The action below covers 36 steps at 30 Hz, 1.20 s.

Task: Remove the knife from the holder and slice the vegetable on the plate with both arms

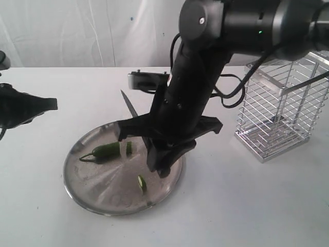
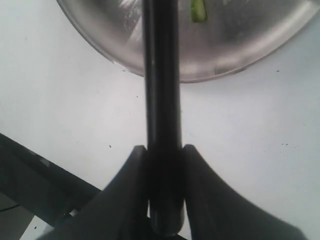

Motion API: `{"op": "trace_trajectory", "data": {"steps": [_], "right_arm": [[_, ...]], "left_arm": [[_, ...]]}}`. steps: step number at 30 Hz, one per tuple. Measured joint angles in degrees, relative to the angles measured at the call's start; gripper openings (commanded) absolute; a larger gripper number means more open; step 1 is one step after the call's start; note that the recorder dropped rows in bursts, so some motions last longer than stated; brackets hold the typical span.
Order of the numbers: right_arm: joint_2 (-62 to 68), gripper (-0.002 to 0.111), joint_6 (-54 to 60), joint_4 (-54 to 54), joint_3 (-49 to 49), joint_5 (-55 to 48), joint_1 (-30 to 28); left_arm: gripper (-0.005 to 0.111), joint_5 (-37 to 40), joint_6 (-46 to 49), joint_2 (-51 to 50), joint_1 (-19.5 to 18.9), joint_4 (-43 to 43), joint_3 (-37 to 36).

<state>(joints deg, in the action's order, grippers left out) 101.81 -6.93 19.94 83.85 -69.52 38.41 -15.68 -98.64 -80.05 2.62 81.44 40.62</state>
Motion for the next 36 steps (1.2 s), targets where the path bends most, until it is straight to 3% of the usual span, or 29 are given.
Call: {"op": "trace_trajectory", "data": {"steps": [13, 17, 23, 36], "right_arm": [[-1.7, 0.000, 14.6, 0.8, 0.0, -0.3, -4.0], [1.4, 0.000, 14.3, 0.7, 0.0, 6.2, -4.0], [6.4, 0.000, 12.6, 0.7, 0.0, 16.3, -4.6], [17.9, 0.001, 16.1, 1.9, 0.0, 8.3, -8.4]], "left_arm": [[0.000, 7.3, -0.1, 27.5, 0.0, 1.9, -9.5], [0.000, 11.1, -0.1, 34.0, 0.0, 3.0, -11.7], [0.000, 12.2, -0.2, 36.2, 0.0, 2.5, -14.1], [0.000, 4.2, -0.2, 36.2, 0.0, 0.8, -14.2]]}}
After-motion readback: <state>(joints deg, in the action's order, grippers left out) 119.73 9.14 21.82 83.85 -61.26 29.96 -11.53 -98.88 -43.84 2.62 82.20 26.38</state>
